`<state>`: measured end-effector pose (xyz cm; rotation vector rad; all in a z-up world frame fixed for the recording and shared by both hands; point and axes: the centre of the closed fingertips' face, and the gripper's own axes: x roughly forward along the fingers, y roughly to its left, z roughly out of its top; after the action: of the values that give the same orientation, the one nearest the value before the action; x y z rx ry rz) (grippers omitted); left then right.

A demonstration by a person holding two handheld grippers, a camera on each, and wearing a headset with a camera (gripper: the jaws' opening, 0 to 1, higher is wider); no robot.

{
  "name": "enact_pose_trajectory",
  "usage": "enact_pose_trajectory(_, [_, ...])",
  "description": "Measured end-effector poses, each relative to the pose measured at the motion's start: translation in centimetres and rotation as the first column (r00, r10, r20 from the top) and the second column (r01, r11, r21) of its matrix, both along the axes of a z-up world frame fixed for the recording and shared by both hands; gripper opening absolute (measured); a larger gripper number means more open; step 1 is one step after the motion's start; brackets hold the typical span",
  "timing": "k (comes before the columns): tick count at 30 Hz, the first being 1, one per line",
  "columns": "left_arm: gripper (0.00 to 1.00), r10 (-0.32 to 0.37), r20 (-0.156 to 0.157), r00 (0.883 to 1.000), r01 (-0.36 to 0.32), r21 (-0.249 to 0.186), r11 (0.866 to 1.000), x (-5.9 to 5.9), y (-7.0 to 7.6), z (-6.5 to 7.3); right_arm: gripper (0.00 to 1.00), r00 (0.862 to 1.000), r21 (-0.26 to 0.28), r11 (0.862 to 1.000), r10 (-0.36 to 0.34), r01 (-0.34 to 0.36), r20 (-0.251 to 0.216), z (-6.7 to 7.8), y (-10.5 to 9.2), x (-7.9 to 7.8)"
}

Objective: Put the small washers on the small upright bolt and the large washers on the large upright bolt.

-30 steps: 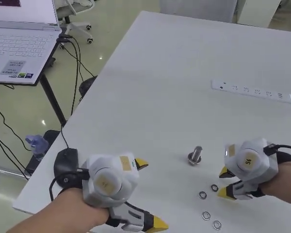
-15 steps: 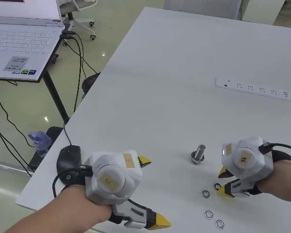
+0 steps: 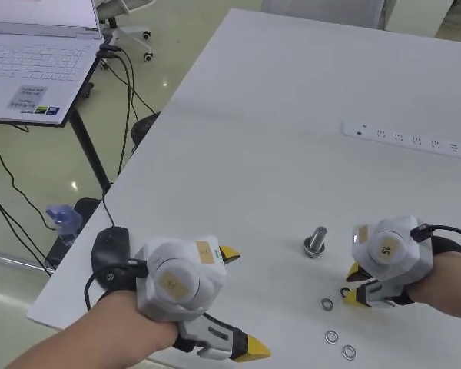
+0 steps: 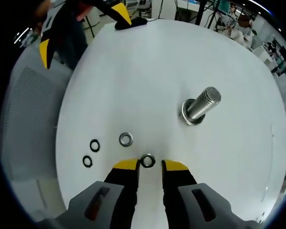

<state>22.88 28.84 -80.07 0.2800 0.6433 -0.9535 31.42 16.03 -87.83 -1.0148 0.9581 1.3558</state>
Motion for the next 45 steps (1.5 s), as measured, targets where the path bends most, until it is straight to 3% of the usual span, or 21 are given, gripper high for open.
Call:
enact_pose_trajectory(25, [0.82,0.010,-0.001,1.000,-0.010,-0.005,1.000,-0.4,0.1,0.0,0.13,0.999,-0.045,0.998,0.052,-0.052,0.006,-0.1,0.2,-0.3])
enact_pose_trajectory(36, [0.83,0.010,0.005,1.000,-0.010,-0.008,1.000,-0.3,0.0,0.2,0.13,0.999,-0.025,0.999,-0.034,0.034,-0.008,0.0,-0.1,0.0])
enact_pose_trajectory(45, [0.82,0.007,0.005,1.000,-0.007,-0.002,1.000,-0.2,0.2,0.1,0.12,0.996,-0.001,0.996,-0.090,0.090,-0.027,1.9,-0.3,0.5])
